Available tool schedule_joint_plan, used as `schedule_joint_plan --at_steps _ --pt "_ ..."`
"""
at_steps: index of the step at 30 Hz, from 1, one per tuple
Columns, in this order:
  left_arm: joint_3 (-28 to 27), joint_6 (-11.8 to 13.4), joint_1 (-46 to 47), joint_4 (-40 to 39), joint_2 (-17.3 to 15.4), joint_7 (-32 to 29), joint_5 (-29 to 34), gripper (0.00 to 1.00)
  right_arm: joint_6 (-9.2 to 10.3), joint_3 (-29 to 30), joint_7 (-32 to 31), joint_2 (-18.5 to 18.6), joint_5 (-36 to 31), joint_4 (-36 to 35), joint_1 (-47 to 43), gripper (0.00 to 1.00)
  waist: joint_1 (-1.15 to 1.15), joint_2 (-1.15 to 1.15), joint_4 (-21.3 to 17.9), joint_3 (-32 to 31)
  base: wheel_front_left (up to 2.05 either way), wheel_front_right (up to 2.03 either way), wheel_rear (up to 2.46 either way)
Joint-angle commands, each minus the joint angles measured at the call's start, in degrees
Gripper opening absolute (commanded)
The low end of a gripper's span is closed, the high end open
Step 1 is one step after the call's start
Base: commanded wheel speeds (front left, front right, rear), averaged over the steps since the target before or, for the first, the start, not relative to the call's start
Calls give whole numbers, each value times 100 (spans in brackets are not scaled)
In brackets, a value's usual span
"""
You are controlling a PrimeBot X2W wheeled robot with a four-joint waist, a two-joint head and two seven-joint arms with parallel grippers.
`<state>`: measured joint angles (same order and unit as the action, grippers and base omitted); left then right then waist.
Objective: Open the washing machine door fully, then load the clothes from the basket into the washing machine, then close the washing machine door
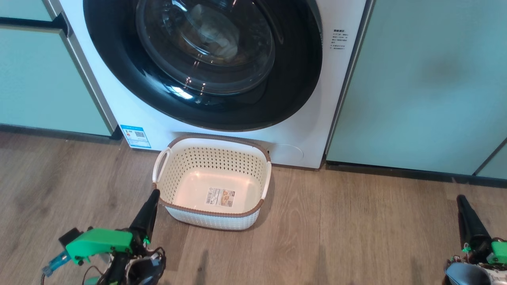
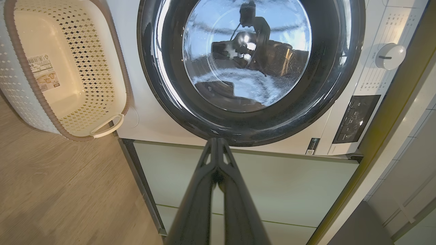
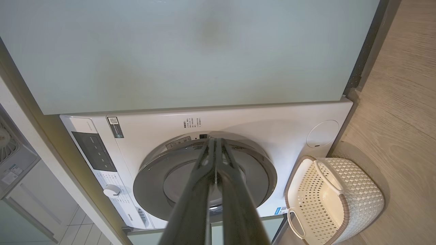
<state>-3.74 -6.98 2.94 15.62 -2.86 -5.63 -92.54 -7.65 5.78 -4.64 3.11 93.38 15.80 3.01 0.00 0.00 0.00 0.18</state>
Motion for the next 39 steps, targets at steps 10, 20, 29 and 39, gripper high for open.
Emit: schedule_joint_plan --at_steps 10,20,29,39 --pt "-230 -51 321 -158 -39 -47 -2 0 16 -58 -79 72 -12 -185 305 0 0 0 0 0 0 0 0" --pt "-238 -51 321 -158 -34 -53 5 0 16 -40 -93 59 -27 -184 307 0 0 0 0 0 0 0 0" --pt "-243 -51 322 -158 -30 -58 10 0 16 -27 -104 50 -38 -183 308 0 0 0 0 0 0 0 0" --pt "-249 -51 322 -158 -26 -63 14 0 16 -13 -115 41 -49 -183 309 0 0 0 0 0 0 0 0"
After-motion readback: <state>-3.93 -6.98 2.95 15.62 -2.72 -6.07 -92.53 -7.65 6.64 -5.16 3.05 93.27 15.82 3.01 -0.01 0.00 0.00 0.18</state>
